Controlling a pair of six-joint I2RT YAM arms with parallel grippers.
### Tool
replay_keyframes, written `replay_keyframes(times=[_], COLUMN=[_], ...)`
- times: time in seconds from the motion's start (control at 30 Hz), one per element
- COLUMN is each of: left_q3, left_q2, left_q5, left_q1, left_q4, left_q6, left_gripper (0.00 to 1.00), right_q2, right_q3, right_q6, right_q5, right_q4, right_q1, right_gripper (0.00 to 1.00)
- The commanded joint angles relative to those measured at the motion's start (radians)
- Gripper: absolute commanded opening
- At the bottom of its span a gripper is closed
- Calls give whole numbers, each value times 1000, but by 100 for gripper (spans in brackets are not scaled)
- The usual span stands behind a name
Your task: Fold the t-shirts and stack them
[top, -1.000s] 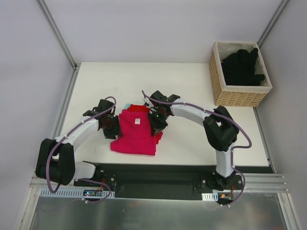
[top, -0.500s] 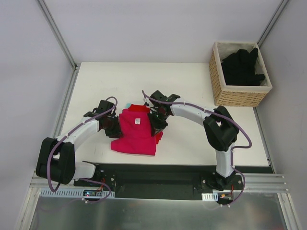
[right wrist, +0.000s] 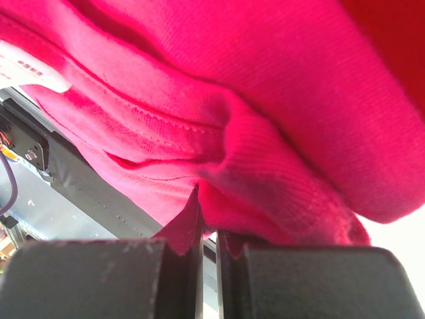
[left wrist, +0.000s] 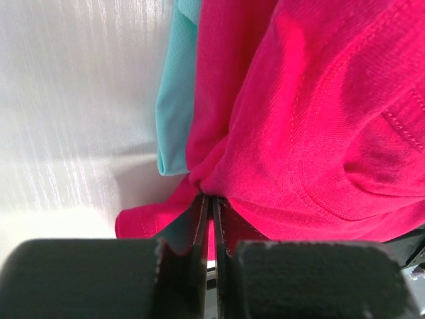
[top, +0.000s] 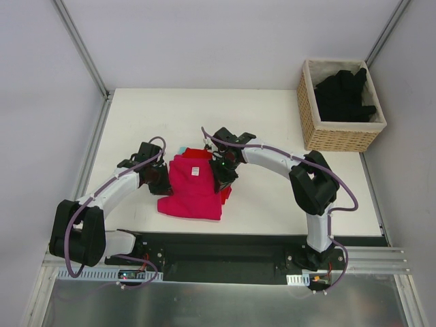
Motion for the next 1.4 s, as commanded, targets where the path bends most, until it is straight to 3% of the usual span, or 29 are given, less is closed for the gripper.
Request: replay_keyframes(times=[0.0,0.17,0.33,0.53,0.67,1.37], left_q3=[26,33,29,61,64,60], left_q2=[-23,-29,-28,-23,-25,44], left_q5=[-7,-48,-88,-117,-140,-47], left_q1=[2,2,2,2,2,2], left_q4=[-21,-58,-70,-73,-76,31], left_q6=[32,50,67,82,90,78], left_gripper=[0,0,12,15,25,27], right_q2=[-19,-21,-29,-27,-25,-27], right_q3=[40,27,7,13,20,33], right_q6=[2,2,1,-18,-24,-39], right_q5=[-1,-4,-7,-7,-7,0], right_q4=[-29,-22,-20,-43,-54,-92], right_q1=[1,1,1,1,-1,1], right_gripper=[1,1,1,1,1,1])
